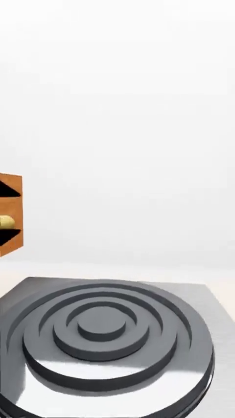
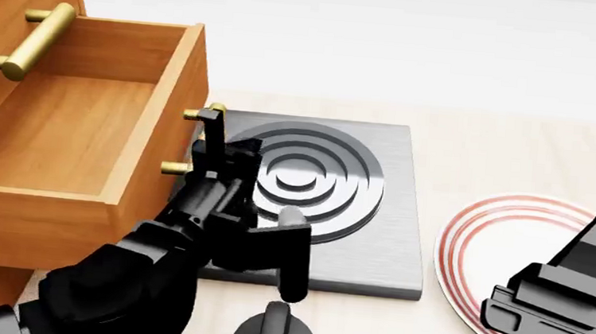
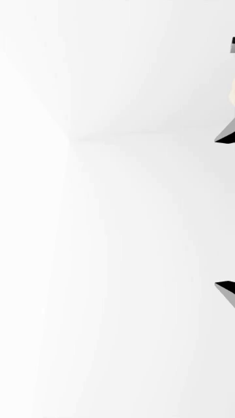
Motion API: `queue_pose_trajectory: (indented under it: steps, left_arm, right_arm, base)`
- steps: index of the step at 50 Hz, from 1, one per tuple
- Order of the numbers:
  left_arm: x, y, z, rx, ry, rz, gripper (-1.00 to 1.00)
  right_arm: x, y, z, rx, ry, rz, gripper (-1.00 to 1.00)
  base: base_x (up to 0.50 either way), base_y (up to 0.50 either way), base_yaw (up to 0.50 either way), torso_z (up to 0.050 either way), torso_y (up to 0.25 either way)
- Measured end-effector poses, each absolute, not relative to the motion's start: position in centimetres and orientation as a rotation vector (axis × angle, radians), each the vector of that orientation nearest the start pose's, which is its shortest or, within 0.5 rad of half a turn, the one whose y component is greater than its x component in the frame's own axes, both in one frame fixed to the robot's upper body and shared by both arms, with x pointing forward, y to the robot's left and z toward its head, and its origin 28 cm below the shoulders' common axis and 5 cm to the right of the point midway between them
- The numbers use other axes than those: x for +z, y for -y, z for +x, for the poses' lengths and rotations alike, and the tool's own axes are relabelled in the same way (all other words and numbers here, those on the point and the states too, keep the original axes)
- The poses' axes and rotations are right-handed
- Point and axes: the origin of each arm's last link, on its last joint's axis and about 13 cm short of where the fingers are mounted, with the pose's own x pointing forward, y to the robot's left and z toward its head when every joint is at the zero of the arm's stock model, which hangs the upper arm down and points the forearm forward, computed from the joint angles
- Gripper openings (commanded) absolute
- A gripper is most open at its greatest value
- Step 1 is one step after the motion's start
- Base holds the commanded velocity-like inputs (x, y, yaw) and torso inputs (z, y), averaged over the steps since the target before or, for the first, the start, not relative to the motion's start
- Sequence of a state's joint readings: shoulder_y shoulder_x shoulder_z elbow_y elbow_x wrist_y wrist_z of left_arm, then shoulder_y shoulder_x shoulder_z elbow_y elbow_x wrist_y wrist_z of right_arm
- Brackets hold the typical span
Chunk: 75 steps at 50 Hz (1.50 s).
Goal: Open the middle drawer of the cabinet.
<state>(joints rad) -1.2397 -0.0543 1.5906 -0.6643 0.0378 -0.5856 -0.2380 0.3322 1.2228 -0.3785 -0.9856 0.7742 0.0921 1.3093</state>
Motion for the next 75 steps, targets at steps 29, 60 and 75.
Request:
queue_pose_trajectory:
  steps: [29,60,75]
  left_arm:
    - [18.9,-11.6,36.0,-0.229,0.332,1.314,1.0]
    - [31.8,-17.4,32.2,-0.442,-0.108,0.494,1.0]
    - [35.6,-19.3,33.4,-0.478,-0.389,0.378,1.0]
  right_arm:
    - [23.4,14.4,15.0,-0.325,0.601,-0.064,1.0]
    - [23.3,14.4,15.1,-0.328,0.594,-0.067,1.0]
    - [23.3,14.6,15.2,-0.335,0.59,-0.062,1.0]
  base:
    - [0.0,0.0,0.0,0.0,0.0]
    - [0.0,0.0,0.0,0.0,0.0]
    - [0.0,0.0,0.0,0.0,0.0]
